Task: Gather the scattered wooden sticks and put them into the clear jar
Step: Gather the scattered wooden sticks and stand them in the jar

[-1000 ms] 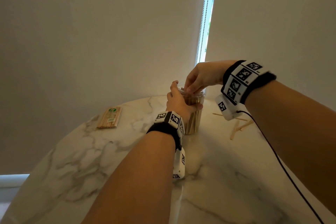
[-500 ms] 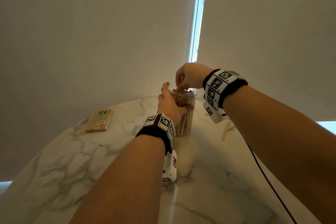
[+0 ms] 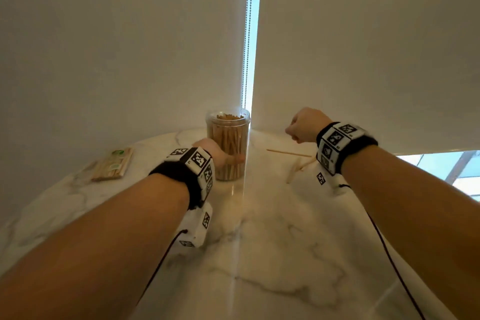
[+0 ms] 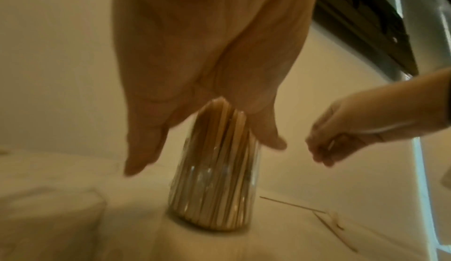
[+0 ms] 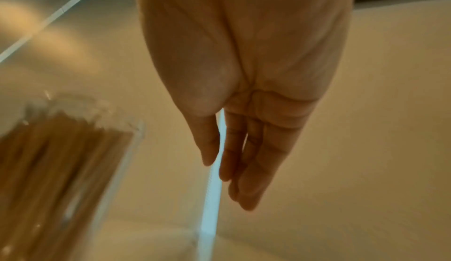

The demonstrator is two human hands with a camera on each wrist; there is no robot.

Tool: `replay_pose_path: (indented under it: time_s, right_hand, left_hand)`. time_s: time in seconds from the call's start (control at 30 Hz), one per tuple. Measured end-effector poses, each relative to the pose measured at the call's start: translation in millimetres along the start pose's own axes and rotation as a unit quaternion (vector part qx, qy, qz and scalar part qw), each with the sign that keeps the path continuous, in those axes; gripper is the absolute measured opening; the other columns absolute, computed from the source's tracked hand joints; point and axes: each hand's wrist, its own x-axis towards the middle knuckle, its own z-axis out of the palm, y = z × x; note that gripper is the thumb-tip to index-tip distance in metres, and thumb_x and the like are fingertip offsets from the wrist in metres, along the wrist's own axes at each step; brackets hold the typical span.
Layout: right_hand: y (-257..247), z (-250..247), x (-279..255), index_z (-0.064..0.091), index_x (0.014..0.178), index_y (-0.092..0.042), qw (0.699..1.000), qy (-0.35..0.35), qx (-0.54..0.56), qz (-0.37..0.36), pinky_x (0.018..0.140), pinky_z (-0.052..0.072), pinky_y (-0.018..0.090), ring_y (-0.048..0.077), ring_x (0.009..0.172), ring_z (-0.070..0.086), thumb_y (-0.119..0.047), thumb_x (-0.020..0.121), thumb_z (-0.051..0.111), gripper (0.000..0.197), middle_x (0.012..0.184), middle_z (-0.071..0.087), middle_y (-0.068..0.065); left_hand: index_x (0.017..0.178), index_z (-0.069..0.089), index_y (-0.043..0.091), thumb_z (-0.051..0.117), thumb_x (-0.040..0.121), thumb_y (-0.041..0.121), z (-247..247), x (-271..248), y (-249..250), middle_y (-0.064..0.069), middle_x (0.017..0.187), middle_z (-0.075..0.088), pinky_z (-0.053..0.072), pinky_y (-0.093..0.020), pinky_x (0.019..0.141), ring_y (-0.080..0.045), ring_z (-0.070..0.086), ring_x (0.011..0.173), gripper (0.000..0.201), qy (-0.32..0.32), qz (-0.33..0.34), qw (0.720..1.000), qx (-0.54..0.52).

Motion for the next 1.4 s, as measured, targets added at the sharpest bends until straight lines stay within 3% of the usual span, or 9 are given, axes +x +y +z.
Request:
replay_pose_path:
  time_s: [0.1,0.27,0.43,0.67,0.8,0.93,1.13,1.27,1.4]
  right_hand:
    - [40,19,2,0.066,0.105,-0.005,0.985,-0.088,-0.136,0.052,0.079,0.049,0.032,0.026,0.093,0.061,-0.032,0.099,0.057,0.030,0.104,0.065,0.007]
    - [74,40,3,0.053,0.144,-0.020,0.975,-0.146,-0.166,-0.008,0.107,0.039,0.034,0.026,0.131,0.051,-0.026,0.103,0.048,0.041,0.146,0.052,0.005]
    - [79,50,10,0.068,0.124,-0.014,0.976,-0.124,-0.173,-0.044,0.097,0.051,0.034,0.027,0.113,0.062,-0.018,0.092,0.065,0.032,0.125,0.066,0.009]
    - [84,56,-4,0.076,0.103,-0.016,0.982,-0.100,-0.134,-0.086,0.081,0.052,0.029,0.022,0.096,0.066,-0.024,0.085,0.076,0.019,0.102,0.072,0.002]
    - [78,61,-11,0.076,0.101,-0.016,0.982,-0.115,-0.106,-0.107,0.084,0.053,0.032,0.023,0.091,0.066,-0.020,0.087,0.070,0.016,0.101,0.073,0.003]
    - [84,40,-5,0.074,0.102,-0.011,0.980,-0.190,0.019,-0.060,0.069,0.055,0.022,0.011,0.074,0.068,-0.017,0.091,0.071,0.013,0.091,0.075,0.001]
    - [83,42,29,0.064,0.134,-0.017,0.972,-0.155,-0.168,-0.049,0.100,0.043,0.029,0.025,0.123,0.057,-0.015,0.093,0.067,0.041,0.136,0.061,0.003]
    - [84,58,44,0.077,0.102,-0.012,0.977,-0.104,-0.184,-0.038,0.086,0.058,0.035,0.027,0.085,0.069,-0.018,0.081,0.078,0.022,0.095,0.074,0.006]
    - [80,58,21,0.064,0.080,-0.011,0.973,-0.078,-0.215,-0.027,0.065,0.053,0.029,0.026,0.071,0.065,-0.013,0.084,0.070,0.007,0.065,0.059,0.003]
  left_hand:
    - [0.124,0.061,0.012,0.068,0.086,0.053,1,-16,5,-0.007,0.108,0.071,0.051,-0.030,0.080,-0.020,0.064,0.086,0.057,-0.072,-0.007,0.991,0.114]
    - [0.096,0.063,0.005,0.058,0.099,0.028,32,-19,55,-0.003,0.074,0.064,0.049,-0.024,0.054,-0.014,0.057,0.056,0.023,-0.125,-0.020,0.990,0.067]
    - [0.120,0.062,0.004,0.062,0.096,0.037,87,8,110,-0.010,0.117,0.067,0.054,-0.033,0.094,-0.025,0.065,0.105,0.041,-0.095,0.060,0.983,0.144]
    - [0.123,0.062,0.011,0.073,0.080,0.055,132,33,125,-0.006,0.120,0.064,0.050,-0.031,0.089,-0.022,0.061,0.109,0.062,-0.081,0.081,0.968,0.222]
    - [0.109,0.070,0.013,0.072,0.087,0.031,136,30,126,-0.006,0.111,0.071,0.052,-0.028,0.081,-0.020,0.065,0.092,0.029,-0.083,0.114,0.963,0.230]
    - [0.121,0.065,0.009,0.059,0.097,0.025,135,21,122,-0.009,0.119,0.067,0.050,-0.030,0.087,-0.024,0.063,0.109,0.029,-0.074,0.129,0.957,0.249]
    - [0.130,0.055,0.004,0.053,0.100,0.015,140,11,110,-0.012,0.133,0.057,0.045,-0.035,0.099,-0.029,0.056,0.123,0.032,-0.094,0.123,0.935,0.320]
    - [0.132,0.051,0.007,0.046,0.101,0.017,138,5,85,-0.010,0.132,0.053,0.042,-0.038,0.099,-0.029,0.052,0.123,0.033,-0.060,0.081,0.936,0.338]
    - [0.135,0.047,0.004,0.038,0.103,0.017,129,-9,61,-0.013,0.132,0.050,0.044,-0.039,0.098,-0.030,0.051,0.123,0.036,-0.029,0.059,0.937,0.342]
